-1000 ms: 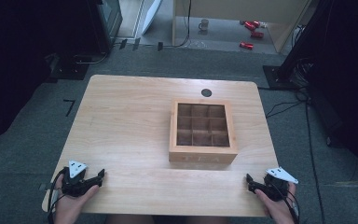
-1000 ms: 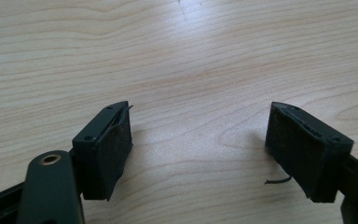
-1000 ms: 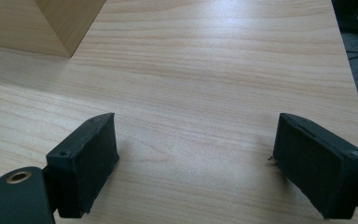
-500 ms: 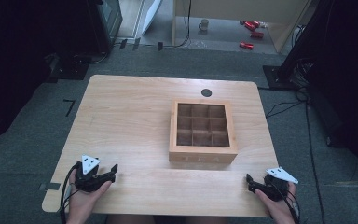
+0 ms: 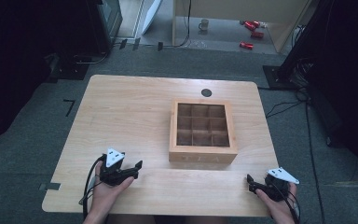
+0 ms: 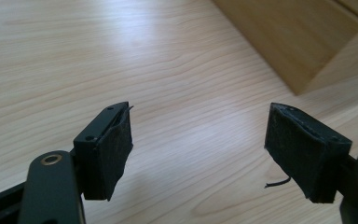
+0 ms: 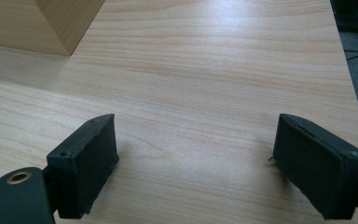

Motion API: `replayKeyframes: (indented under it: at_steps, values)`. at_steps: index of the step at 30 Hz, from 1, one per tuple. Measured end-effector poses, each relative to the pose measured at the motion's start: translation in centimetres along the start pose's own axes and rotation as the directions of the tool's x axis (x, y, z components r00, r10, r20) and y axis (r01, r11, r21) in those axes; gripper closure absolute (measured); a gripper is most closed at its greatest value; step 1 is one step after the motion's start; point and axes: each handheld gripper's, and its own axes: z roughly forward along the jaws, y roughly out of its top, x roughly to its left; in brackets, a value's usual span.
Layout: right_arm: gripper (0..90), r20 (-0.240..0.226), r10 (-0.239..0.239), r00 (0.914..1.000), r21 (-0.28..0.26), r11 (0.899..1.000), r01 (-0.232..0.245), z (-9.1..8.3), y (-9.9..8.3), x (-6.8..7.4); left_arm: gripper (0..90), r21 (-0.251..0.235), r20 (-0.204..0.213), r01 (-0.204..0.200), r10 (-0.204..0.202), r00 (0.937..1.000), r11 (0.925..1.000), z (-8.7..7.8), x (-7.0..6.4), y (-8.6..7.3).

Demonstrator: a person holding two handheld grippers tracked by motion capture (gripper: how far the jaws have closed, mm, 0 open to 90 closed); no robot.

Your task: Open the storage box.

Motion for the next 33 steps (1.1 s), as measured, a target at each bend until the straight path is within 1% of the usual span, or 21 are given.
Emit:
replayKeyframes:
  at_steps: [3, 4, 6, 8, 10, 11, 12, 15, 16, 17, 18, 19, 20, 21, 22, 24, 27, 29, 30, 33]
  values:
    - [13.4, -0.004, 0.01, 0.9999, 0.0, 1.0, -0.01, -0.1, 0.0, -0.1, 23.9, -0.002, 0.029, -0.011, 0.011, 0.9995, 0.9999, 0.7, -1.3, 0.4]
    - [13.4, -0.004, 0.01, 0.9999, 0.0, 1.0, -0.01, -0.1, 0.0, -0.1, 23.9, -0.002, 0.029, -0.011, 0.011, 0.9995, 0.9999, 0.7, -1.3, 0.4]
    - [13.5, -0.009, 0.026, 0.9996, 0.001, 1.0, -0.026, -0.1, 0.1, -0.2, 24.1, 0.0, 0.049, -0.022, 0.022, 0.9986, 0.9998, 1.3, -2.3, 0.8]
    - [13.5, -0.012, 0.029, 0.9995, 0.001, 1.0, -0.029, -0.1, 0.1, -0.2, 24.4, 0.0, 0.051, -0.027, 0.027, 0.9984, 0.9996, 1.4, -2.6, 0.9]
    - [13.6, -0.015, 0.032, 0.9994, 0.001, 0.999, -0.032, -0.1, 0.1, -0.1, 24.5, 0.0, 0.067, -0.041, 0.041, 0.9969, 0.9992, 1.8, -3.6, 1.4]
    - [13.6, -0.015, 0.032, 0.9994, 0.001, 0.999, -0.032, -0.1, 0.1, -0.1, 24.5, 0.0, 0.067, -0.041, 0.041, 0.9969, 0.9992, 1.8, -3.6, 1.4]
    - [13.6, -0.016, 0.028, 0.9995, 0.0, 1.0, -0.028, -0.1, 0.2, 0.0, 24.6, 0.002, 0.073, -0.055, 0.054, 0.9958, 0.9985, 1.9, -4.1, 1.6]
    - [13.6, -0.022, 0.029, 0.9993, -0.011, 1.0, -0.029, -0.2, 0.3, 0.2, 24.8, 0.001, 0.085, -0.062, 0.061, 0.9945, 0.9981, 2.1, -4.9, 2.0]
    - [13.6, -0.022, 0.029, 0.9993, -0.011, 1.0, -0.029, -0.2, 0.3, 0.2, 24.9, 0.001, 0.085, -0.062, 0.061, 0.9945, 0.9981, 2.1, -4.9, 2.0]
    - [13.7, -0.028, 0.028, 0.9992, -0.026, 0.999, -0.029, -0.4, 0.5, 0.3, 25.1, 0.005, 0.088, -0.07, 0.07, 0.9937, 0.9975, 2.3, -5.4, 2.3]
    - [13.7, -0.028, 0.028, 0.9992, -0.026, 0.999, -0.029, -0.4, 0.5, 0.3, 25.2, 0.005, 0.088, -0.07, 0.07, 0.9937, 0.9975, 2.3, -5.4, 2.3]
    - [13.6, -0.03, 0.03, 0.9991, -0.04, 0.999, -0.032, -0.6, 0.7, 0.5, 25.5, 0.005, 0.094, -0.077, 0.076, 0.9926, 0.997, 2.5, -5.9, 2.7]
    - [13.6, -0.034, 0.04, 0.9986, -0.049, 0.998, -0.041, -0.7, 0.8, 0.5, 26.0, 0.005, 0.094, -0.077, 0.076, 0.9926, 0.997, 2.5, -5.9, 2.7]
    - [13.6, -0.041, 0.048, 0.998, -0.056, 0.997, -0.05, -0.8, 0.9, 0.6, 27.6, 0.006, 0.101, -0.087, 0.086, 0.9912, 0.9962, 2.6, -6.3, 2.9]
    - [13.5, -0.046, 0.055, 0.9974, -0.061, 0.996, -0.058, -0.8, 1.0, 0.6, 29.4, 0.008, 0.104, -0.088, 0.087, 0.9908, 0.9961, 2.7, -6.5, 3.0]
    - [13.6, -0.06, 0.073, 0.9956, -0.069, 0.995, -0.077, -1.1, 1.2, 0.8, 31.7, 0.019, 0.103, -0.074, 0.072, 0.9921, 0.9971, 2.9, -7.1, 3.4]
    - [13.6, -0.071, 0.083, 0.9941, -0.076, 0.993, -0.088, -1.1, 1.5, 1.1, 33.8, 0.023, 0.108, -0.071, 0.068, 0.9918, 0.9972, 3.1, -7.4, 3.6]
    - [14.1, -0.077, 0.091, 0.9928, -0.073, 0.993, -0.097, -1.1, 1.8, 1.4, 34.9, 0.026, 0.103, -0.079, 0.076, 0.9918, 0.9965, 3.3, -7.8, 3.8]
    - [14.3, -0.082, 0.091, 0.9925, -0.072, 0.993, -0.097, -1.1, 1.9, 1.6, 35.3, 0.027, 0.108, -0.086, 0.082, 0.9907, 0.9959, 3.3, -7.9, 3.9]
    - [17.0, -0.092, 0.081, 0.9924, -0.074, 0.993, -0.088, -1.1, 2.2, 2.2, 37.1, 0.032, 0.111, -0.084, 0.08, 0.9906, 0.996, 3.6, -8.2, 4.0]
